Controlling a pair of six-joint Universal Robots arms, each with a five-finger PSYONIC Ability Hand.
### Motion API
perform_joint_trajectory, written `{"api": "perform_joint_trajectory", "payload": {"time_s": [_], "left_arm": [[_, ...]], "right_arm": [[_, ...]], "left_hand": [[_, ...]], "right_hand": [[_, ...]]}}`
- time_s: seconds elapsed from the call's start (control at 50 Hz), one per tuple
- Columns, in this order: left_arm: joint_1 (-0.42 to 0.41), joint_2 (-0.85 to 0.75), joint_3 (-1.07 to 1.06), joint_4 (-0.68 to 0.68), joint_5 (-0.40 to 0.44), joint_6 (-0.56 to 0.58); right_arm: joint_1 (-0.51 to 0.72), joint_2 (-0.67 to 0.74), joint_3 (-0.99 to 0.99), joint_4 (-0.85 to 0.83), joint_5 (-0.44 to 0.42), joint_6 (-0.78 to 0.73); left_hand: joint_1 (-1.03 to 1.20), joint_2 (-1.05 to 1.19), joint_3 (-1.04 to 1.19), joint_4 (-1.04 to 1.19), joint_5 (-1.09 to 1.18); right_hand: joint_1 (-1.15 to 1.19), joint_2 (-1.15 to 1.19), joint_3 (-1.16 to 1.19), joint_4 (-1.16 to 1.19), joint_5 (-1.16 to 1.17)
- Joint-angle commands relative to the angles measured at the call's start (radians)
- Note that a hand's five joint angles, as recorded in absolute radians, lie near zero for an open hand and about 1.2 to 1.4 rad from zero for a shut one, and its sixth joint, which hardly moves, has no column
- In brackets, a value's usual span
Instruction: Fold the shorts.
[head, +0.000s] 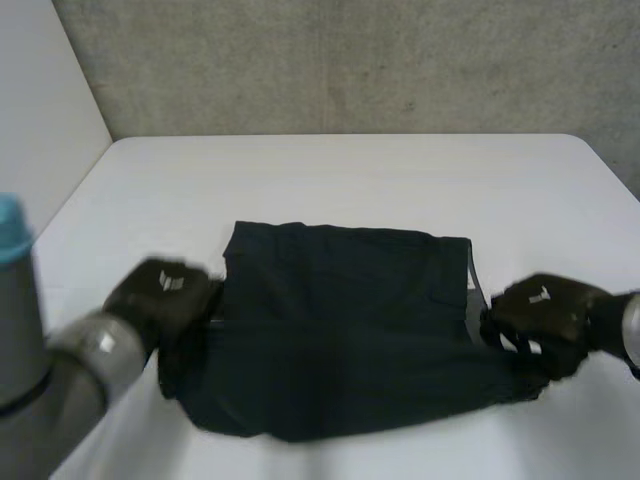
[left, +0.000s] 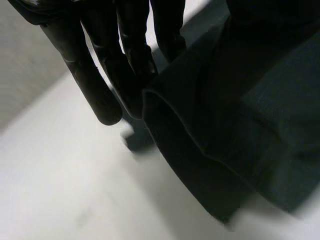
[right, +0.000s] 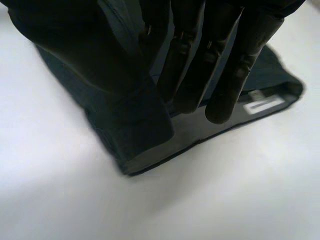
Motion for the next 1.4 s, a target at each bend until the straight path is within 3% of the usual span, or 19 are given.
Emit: {"api": "perform_joint_trajectory", "payload": {"time_s": [0.02,0.12,0.26,0.38,0.46,0.52,0.54,0.58,0.6,0.62,0.76,0.82,0.92,1.06,1.14,1.24,1.4], "left_arm": [[0.003,-0.308,0.29,0.221,-0.013,0.068],[0.004,-0.511,0.508,0.278,-0.039,0.11],[0.0,-0.752,0.78,0.29,-0.102,0.174],[0.001,-0.882,0.902,0.381,-0.105,0.255],[0.0,-0.921,0.919,0.485,-0.093,0.306],[-0.004,-0.925,0.911,0.533,-0.074,0.311],[-0.005,-0.927,0.908,0.553,-0.062,0.311],[-0.011,-0.925,0.905,0.562,-0.05,0.311],[-0.014,-0.925,0.902,0.562,-0.045,0.311],[-0.022,-0.921,0.899,0.562,-0.042,0.309],[-0.014,-0.803,0.801,0.522,-0.042,0.298],[0.012,-0.694,0.695,0.469,-0.04,0.257],[0.049,-0.498,0.493,0.36,-0.025,0.081],[0.125,-0.318,0.262,0.252,0.085,-0.192],[0.142,-0.292,0.202,0.234,0.142,-0.33],[0.144,-0.301,0.198,0.234,0.162,-0.409],[0.141,-0.362,0.24,0.246,0.153,-0.418]], "right_arm": [[0.11,0.187,-0.21,-0.176,0.068,0.186],[0.179,0.295,-0.347,-0.282,0.163,0.227],[0.242,0.431,-0.471,-0.495,0.194,0.253],[0.274,0.539,-0.526,-0.654,0.234,0.252],[0.303,0.626,-0.557,-0.792,0.306,0.244],[0.305,0.663,-0.56,-0.861,0.333,0.243],[0.309,0.678,-0.558,-0.906,0.352,0.246],[0.314,0.684,-0.558,-0.938,0.37,0.253],[0.317,0.687,-0.558,-0.947,0.382,0.255],[0.319,0.684,-0.552,-0.961,0.401,0.255],[0.312,0.551,-0.494,-0.957,0.419,0.347],[0.308,0.453,-0.421,-0.938,0.413,0.443],[0.303,0.309,-0.315,-0.782,0.372,0.517],[0.265,0.267,-0.189,-0.584,0.277,0.523],[0.251,0.267,-0.123,-0.582,0.266,0.523],[0.239,0.267,-0.063,-0.639,0.268,0.528],[0.236,0.269,0.011,-0.75,0.275,0.536]], "left_hand": [[0.256,0.203,0.207,0.202,0.264],[0.256,0.203,0.207,0.202,0.264],[0.256,0.203,0.207,0.202,0.264],[0.256,0.203,0.207,0.202,0.264],[0.256,0.203,0.207,0.202,0.264],[-0.027,-0.08,-0.076,-0.081,-0.019],[-0.313,-0.366,-0.362,-0.367,-0.306],[-0.544,-0.597,-0.592,-0.598,-0.536],[-0.673,-0.726,-0.722,-0.727,-0.665],[-0.924,-0.977,-0.973,-0.978,-0.917],[-0.965,-1.019,-1.014,-1.02,-0.958],[-0.965,-1.018,-1.014,-1.019,-0.957],[-0.956,-1.009,-1.005,-1.01,-0.949],[-0.789,-0.843,-0.838,-0.843,-0.782],[-0.648,-0.702,-0.697,-0.702,-0.641],[-0.457,-0.511,-0.506,-0.511,-0.45],[-0.442,-0.496,-0.491,-0.496,-0.435]], "right_hand": [[0.503,0.235,0.214,0.207,0.248],[0.503,0.235,0.214,0.207,0.248],[0.503,0.235,0.214,0.207,0.248],[0.503,0.235,0.214,0.207,0.248],[0.503,0.235,0.214,0.207,0.248],[0.503,0.235,0.214,0.207,0.248],[0.503,0.235,0.214,0.207,0.248],[0.104,-0.163,-0.185,-0.192,-0.151],[-0.206,-0.474,-0.495,-0.503,-0.462],[-0.709,-0.977,-0.998,-1.006,-0.965],[-0.719,-0.986,-1.008,-1.015,-0.974],[-0.719,-0.986,-1.008,-1.015,-0.974],[-0.719,-0.986,-1.008,-1.015,-0.974],[-0.719,-0.986,-1.008,-1.015,-0.974],[-0.719,-0.986,-1.008,-1.015,-0.974],[-0.627,-0.894,-0.916,-0.923,-0.882],[-0.421,-0.688,-0.71,-0.717,-0.676]]}}
